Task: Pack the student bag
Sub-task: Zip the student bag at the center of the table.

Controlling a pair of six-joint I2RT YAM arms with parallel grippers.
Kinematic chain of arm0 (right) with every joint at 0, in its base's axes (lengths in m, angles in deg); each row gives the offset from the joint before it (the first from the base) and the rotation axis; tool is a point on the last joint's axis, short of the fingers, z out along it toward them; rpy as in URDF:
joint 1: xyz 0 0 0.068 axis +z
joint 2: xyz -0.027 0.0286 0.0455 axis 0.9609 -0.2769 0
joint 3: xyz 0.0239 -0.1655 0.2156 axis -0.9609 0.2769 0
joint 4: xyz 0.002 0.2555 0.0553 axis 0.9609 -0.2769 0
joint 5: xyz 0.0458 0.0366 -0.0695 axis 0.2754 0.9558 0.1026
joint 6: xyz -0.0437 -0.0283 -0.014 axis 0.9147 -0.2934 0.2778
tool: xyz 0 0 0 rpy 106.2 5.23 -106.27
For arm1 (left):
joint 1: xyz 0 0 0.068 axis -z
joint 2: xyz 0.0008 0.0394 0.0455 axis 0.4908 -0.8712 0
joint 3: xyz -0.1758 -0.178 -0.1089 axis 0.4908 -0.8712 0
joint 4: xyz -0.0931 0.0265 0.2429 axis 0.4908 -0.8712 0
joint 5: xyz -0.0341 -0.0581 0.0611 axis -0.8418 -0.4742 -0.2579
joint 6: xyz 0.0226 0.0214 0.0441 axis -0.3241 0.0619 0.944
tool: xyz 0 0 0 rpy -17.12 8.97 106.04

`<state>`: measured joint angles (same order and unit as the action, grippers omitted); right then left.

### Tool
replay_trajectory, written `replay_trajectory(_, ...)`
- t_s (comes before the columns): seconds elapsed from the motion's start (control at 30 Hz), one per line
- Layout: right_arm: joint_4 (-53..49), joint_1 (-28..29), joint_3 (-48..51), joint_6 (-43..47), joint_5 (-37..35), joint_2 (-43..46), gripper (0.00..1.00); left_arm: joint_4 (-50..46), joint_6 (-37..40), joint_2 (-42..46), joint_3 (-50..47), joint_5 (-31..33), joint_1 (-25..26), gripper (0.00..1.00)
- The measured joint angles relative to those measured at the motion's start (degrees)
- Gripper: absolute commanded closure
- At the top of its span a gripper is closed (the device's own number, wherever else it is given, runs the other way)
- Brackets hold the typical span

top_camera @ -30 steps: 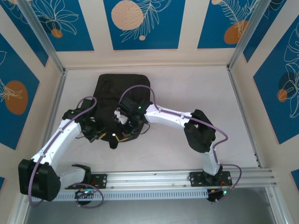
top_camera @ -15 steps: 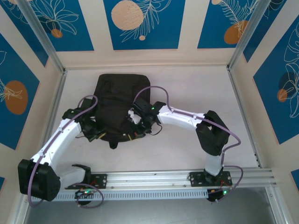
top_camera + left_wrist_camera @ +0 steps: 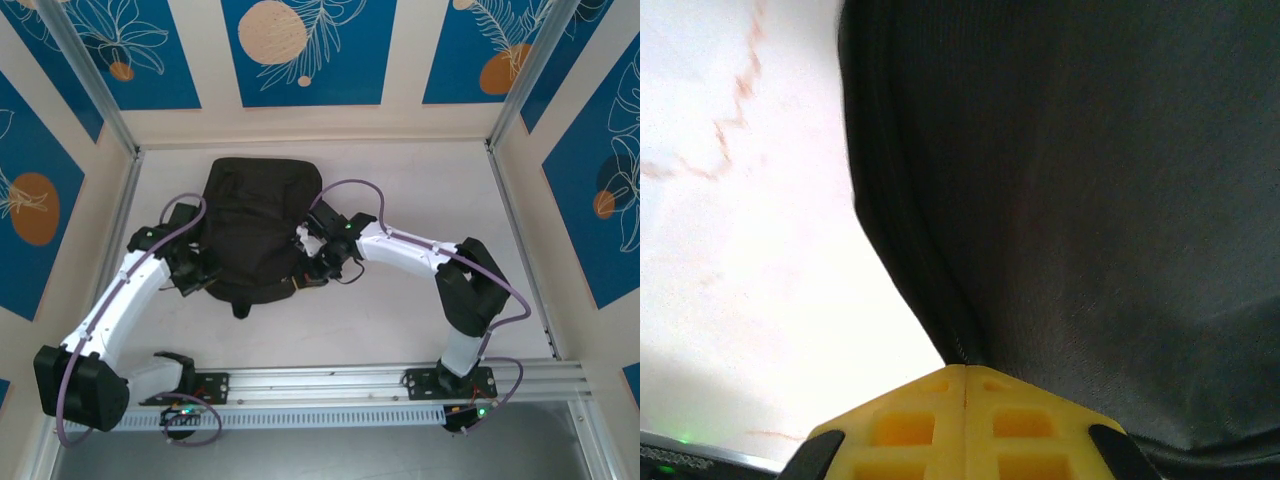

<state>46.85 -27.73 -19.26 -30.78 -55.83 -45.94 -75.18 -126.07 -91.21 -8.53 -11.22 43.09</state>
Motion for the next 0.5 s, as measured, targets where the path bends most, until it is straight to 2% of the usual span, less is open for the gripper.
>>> replay_trajectory(0.23,1.2,4.0,-4.2,-1.8,1.1,-6.8,1.0,-0.1,6.3,-6.8,13.3,5.7,-2.8,0.98)
replay_trajectory(0.37,2.4,4.8,-7.4,-4.8,2.4,-10.7,1.0,0.0,7.2,-8.1,15.2,6.0,-3.4,0.71)
replay_trajectory(0.5,3.3,4.7,-9.9,-7.1,2.7,-11.4,1.0,1.6,3.8,-5.4,9.1,0.8,-3.4,0.57)
